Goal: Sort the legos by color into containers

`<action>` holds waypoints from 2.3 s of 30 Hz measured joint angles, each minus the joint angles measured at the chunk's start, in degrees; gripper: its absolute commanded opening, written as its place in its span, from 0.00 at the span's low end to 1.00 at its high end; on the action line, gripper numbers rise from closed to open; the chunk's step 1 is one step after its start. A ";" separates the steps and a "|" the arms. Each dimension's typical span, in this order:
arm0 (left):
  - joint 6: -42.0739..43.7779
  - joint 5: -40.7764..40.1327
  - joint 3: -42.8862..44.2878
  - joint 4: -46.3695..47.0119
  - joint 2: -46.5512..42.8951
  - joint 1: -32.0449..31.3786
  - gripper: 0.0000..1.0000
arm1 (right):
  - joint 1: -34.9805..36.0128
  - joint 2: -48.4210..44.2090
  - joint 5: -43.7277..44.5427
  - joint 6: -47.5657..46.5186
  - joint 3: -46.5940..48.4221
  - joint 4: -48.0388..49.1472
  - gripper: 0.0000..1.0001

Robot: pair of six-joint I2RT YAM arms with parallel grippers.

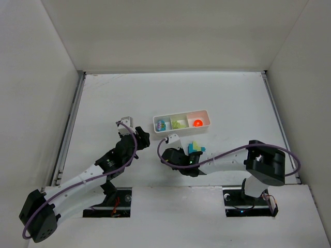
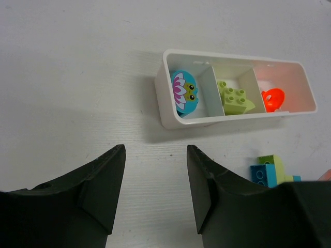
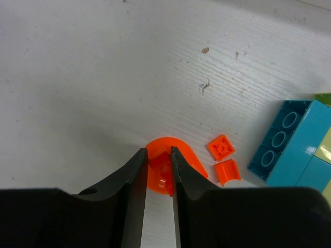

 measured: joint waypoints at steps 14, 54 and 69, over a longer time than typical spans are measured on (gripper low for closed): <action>0.22 0.20 0.00 -0.02 0.00 -0.02 0.49 | -6.97 -12.37 -0.55 -3.26 0.00 1.09 0.25; 6.91 0.59 17.20 10.78 44.74 -33.11 0.32 | -35.65 -22.84 -7.32 -10.29 -8.76 14.03 0.52; 7.28 -7.61 20.22 6.21 49.16 -35.23 0.33 | -35.65 -27.69 -7.76 -8.96 -12.61 14.73 0.52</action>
